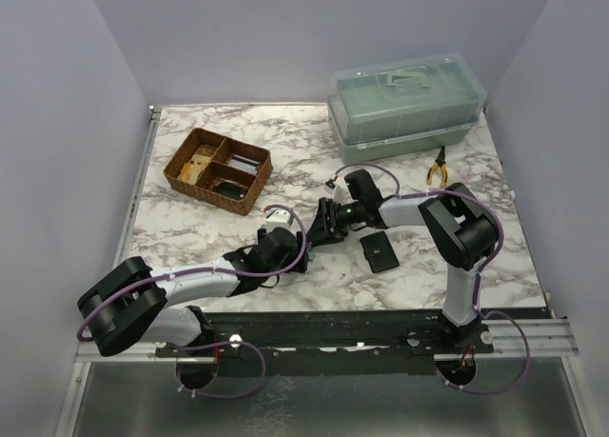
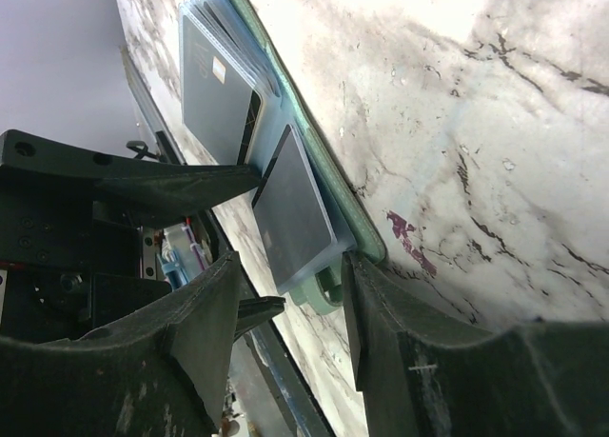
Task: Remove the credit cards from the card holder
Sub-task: Remove the credit card from the card holder.
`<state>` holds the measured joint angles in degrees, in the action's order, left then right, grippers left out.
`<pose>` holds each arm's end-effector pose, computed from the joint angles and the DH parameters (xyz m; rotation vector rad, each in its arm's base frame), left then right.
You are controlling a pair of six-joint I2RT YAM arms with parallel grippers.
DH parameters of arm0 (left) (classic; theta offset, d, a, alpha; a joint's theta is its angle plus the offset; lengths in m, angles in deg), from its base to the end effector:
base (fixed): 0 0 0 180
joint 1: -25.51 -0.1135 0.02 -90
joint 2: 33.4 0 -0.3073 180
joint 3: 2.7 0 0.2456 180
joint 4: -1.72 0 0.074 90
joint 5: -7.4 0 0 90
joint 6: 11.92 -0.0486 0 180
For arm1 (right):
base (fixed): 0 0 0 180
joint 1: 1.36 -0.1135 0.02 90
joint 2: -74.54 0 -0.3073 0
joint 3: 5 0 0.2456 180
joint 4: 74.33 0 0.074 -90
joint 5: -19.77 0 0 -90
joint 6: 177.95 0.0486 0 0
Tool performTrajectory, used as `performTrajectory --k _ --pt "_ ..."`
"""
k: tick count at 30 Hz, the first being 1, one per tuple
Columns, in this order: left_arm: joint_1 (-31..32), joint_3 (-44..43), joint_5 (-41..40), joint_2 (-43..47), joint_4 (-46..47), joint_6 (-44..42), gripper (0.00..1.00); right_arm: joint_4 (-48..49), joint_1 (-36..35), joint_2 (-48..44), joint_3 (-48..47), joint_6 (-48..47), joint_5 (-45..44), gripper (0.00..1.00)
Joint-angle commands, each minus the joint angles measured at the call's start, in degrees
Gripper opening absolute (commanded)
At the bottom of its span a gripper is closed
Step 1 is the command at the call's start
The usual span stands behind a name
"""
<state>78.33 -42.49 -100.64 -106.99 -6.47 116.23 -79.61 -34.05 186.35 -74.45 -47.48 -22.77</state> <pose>0.1489 -0.1715 0.1912 0.1324 2.3017 -0.4743 0.3069 0.2395 0.1544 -0.2667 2.6365 1.5254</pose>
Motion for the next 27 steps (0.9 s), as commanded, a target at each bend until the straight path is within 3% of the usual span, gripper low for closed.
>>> performTrajectory --k 1,7,13,22,27 --pt "-0.4 1.8 -0.2 -0.8 -2.4 1.0 0.76 -0.6 -0.4 -1.3 0.6 0.1 -0.5 0.53" --pt "-0.4 1.7 0.3 -1.0 -2.3 1.0 0.75 0.0 -1.0 0.6 -1.0 1.2 1.6 0.52" --pt "-0.4 2.4 0.7 -0.3 -1.7 1.8 0.75 0.1 -2.3 1.6 -2.2 1.0 2.8 0.43" --pt "-0.4 3.1 1.3 0.1 -0.2 2.2 0.75 -3.9 -2.8 3.8 -4.8 -1.1 -0.3 0.42" --pt "-0.4 3.7 1.5 0.2 0.8 3.0 0.74 -4.6 -2.8 2.2 -4.7 -2.7 -2.5 0.32"
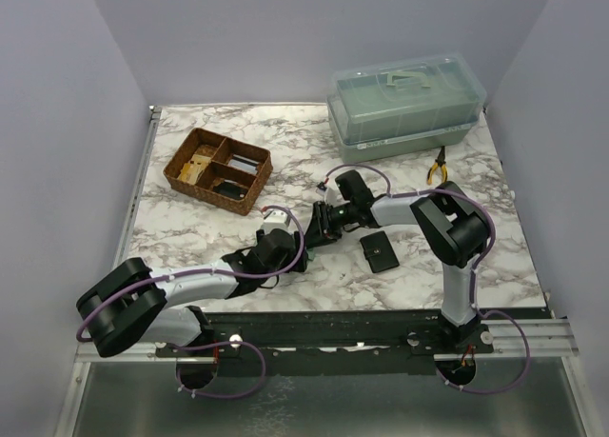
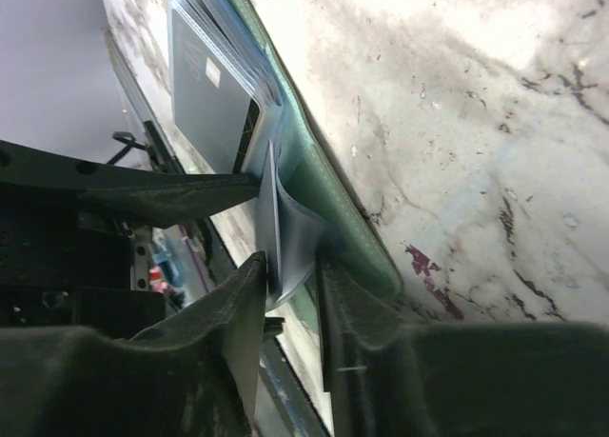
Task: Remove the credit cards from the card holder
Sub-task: Remove the credit card from the card holder.
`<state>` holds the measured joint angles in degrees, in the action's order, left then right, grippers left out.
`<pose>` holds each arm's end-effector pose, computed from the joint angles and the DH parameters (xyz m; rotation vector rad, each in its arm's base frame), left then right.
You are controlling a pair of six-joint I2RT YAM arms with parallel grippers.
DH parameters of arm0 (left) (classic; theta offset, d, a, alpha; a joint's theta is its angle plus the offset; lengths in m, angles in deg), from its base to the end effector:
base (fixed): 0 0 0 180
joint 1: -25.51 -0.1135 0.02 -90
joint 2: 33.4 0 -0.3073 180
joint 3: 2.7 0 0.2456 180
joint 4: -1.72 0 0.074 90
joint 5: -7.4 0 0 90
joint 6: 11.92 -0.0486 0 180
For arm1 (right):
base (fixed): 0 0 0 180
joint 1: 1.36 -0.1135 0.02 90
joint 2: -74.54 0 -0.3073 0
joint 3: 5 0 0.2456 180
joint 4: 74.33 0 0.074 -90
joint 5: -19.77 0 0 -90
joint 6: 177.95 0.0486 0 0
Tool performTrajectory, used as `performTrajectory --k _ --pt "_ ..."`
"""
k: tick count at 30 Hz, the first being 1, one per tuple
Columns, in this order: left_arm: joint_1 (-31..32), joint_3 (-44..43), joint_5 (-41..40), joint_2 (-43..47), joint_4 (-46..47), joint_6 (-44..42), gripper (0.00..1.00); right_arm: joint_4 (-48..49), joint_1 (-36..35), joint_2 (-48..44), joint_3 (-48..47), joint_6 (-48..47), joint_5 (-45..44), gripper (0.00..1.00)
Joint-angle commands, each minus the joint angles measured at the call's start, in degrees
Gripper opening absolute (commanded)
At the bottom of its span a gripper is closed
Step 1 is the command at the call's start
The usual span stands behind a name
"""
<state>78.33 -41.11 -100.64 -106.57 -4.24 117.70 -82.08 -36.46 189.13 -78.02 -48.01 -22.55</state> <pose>0.1473 -0.1693 0.1892 0.0973 2.2879 -0.5055 0.3076 0.2601 0.1490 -0.3228 2.6744 1.5319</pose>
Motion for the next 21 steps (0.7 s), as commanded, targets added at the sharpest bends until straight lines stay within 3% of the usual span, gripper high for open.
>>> performTrajectory --k 1,9,10,12,13,18,21 --pt "-0.4 2.6 1.5 0.1 -1.2 1.6 0.74 -2.4 -0.4 -0.7 -1.2 -2.4 -3.0 0.28" --pt "-0.9 3.7 3.5 3.0 0.2 1.8 0.75 -1.8 -0.4 1.3 -2.4 -2.5 0.2 0.26" --pt "-1.3 4.0 4.3 3.7 0.8 2.0 0.76 -1.4 -0.4 1.7 -2.4 -2.4 0.9 0.21" --pt "-2.0 4.9 6.7 5.4 2.1 2.7 0.78 0.0 -0.4 2.4 -2.0 -2.2 2.8 0.02" --pt "-2.6 5.4 8.1 6.5 2.7 3.1 0.79 0.9 -0.4 2.5 -1.7 -2.2 3.4 0.0" --pt "-7.2 8.0 15.2 14.4 3.9 6.1 0.87 2.5 0.2 2.2 -1.1 -3.9 6.1 0.0" --pt "-9.8 9.4 17.8 20.2 3.6 8.2 0.97 2.8 1.2 1.7 -1.1 -6.2 9.3 0.0"
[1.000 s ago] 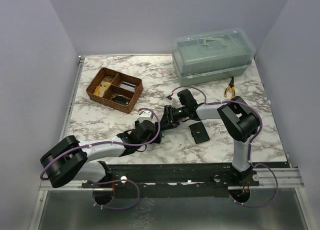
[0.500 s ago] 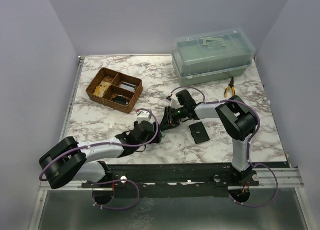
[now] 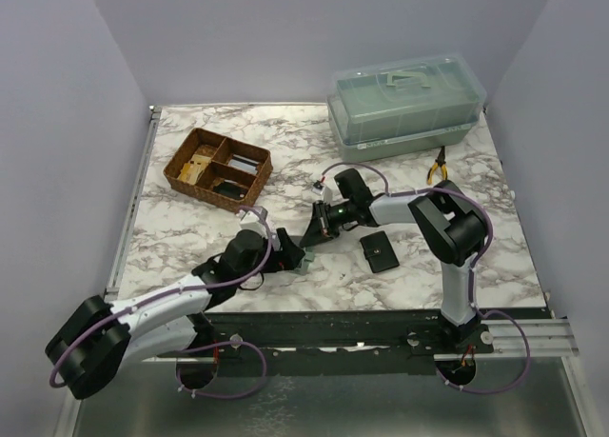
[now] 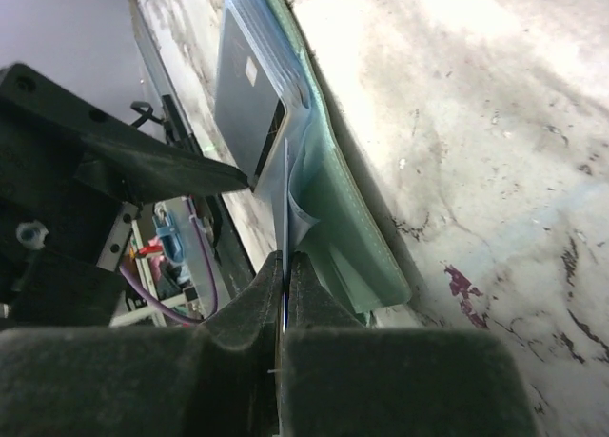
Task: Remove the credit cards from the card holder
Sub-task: Remove the credit card from the card holder.
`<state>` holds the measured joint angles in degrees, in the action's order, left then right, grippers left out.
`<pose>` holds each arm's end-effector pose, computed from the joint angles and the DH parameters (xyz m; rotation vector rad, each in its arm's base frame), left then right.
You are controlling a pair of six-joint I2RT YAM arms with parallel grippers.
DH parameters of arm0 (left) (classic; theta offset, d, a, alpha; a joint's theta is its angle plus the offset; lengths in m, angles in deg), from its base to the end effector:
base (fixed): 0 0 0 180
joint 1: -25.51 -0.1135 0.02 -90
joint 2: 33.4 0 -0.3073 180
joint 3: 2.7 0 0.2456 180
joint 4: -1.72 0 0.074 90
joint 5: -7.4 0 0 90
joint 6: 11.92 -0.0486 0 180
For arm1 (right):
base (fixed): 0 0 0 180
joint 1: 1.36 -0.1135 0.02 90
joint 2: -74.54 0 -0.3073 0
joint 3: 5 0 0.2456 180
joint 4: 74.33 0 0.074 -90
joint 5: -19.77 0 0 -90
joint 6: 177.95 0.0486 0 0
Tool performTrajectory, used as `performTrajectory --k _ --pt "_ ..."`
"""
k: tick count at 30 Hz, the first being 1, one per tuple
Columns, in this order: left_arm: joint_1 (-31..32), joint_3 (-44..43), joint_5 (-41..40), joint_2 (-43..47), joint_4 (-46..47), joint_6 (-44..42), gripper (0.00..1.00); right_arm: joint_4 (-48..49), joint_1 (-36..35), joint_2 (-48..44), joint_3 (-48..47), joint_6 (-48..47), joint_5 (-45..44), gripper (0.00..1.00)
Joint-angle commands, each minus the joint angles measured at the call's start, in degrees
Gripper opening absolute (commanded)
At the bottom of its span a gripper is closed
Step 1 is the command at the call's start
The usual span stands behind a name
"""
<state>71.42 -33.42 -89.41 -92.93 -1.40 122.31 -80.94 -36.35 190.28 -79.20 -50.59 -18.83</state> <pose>0.1316 -0.1275 0.1953 -0.0409 2.2307 -0.7826 0.3116 0.2644 0.1497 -0.4262 2.6192 1.6029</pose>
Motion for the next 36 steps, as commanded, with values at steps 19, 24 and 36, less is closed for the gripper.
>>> performTrajectory --k 19,24,36 --pt "-11.5 7.7 23.9 19.7 10.0 14.0 0.66 36.4 5.2 -2.7 8.7 6.2 33.0 0.0" --pt "-12.9 8.3 26.5 20.7 12.5 15.8 0.6 53.9 5.3 -1.9 11.4 18.2 35.2 0.0" --pt "-13.1 12.3 29.4 19.2 21.0 21.2 0.41 58.7 5.3 -1.1 11.4 22.2 36.2 0.0"
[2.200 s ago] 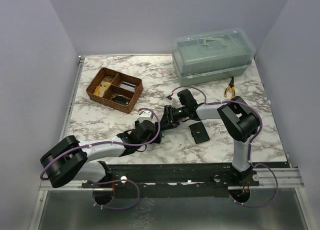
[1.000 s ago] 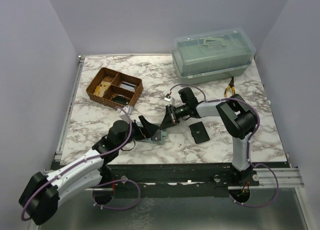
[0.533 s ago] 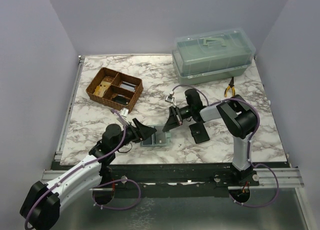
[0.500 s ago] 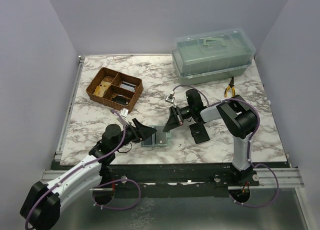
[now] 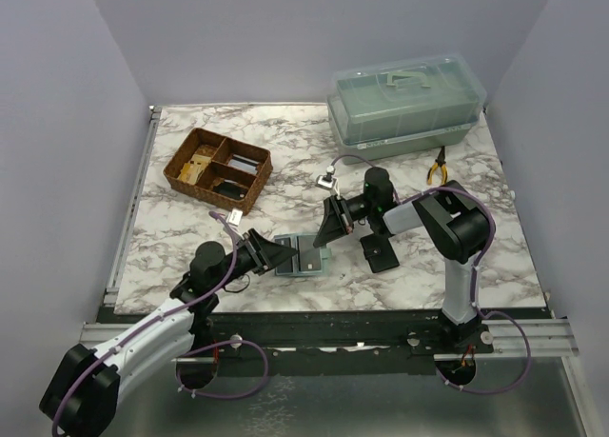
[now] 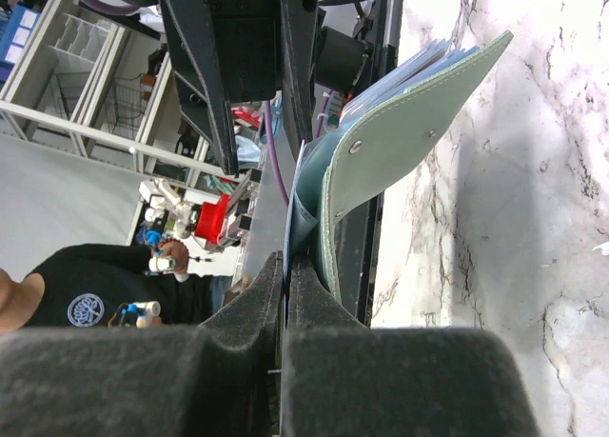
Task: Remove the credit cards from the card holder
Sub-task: Remove the credit card from the card holder.
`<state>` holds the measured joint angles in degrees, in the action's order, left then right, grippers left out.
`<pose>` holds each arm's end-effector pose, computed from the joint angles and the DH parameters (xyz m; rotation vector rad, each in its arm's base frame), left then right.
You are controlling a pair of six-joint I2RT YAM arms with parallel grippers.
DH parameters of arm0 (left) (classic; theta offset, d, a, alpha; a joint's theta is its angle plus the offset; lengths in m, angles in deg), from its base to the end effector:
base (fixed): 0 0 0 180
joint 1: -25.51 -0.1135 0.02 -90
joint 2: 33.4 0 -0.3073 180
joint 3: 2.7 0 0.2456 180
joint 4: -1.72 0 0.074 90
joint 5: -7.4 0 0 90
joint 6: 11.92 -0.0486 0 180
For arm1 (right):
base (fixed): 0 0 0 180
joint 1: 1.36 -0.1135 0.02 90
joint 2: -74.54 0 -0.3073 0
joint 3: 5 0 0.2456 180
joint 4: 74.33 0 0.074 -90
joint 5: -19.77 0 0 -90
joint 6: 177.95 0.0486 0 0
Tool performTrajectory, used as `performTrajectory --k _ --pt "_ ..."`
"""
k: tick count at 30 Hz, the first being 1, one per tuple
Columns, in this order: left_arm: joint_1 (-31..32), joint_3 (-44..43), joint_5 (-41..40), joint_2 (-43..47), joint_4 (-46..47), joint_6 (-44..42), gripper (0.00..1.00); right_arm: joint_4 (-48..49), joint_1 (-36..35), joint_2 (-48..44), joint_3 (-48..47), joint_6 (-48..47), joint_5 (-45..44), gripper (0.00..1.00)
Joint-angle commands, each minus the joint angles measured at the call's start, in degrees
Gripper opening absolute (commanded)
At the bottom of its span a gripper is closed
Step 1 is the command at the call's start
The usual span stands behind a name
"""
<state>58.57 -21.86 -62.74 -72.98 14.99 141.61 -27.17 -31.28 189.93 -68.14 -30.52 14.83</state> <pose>0.1017 -0.0859 0.2087 -0.2189 1.9357 -1.4925 0.3052 0.2315 0.1900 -0.9767 1.9806 2.1910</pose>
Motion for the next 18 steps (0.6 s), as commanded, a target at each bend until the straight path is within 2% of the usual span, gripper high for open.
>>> performTrajectory --k 1,18 --pt "-0.3 0.8 2.9 -1.0 5.1 1.9 0.41 5.3 0.2 -0.6 0.3 2.5 2.5 0.0" --pt "-0.3 1.8 6.1 -9.8 17.3 4.2 0.39 11.6 0.2 -0.1 0.5 7.4 3.3 0.0"
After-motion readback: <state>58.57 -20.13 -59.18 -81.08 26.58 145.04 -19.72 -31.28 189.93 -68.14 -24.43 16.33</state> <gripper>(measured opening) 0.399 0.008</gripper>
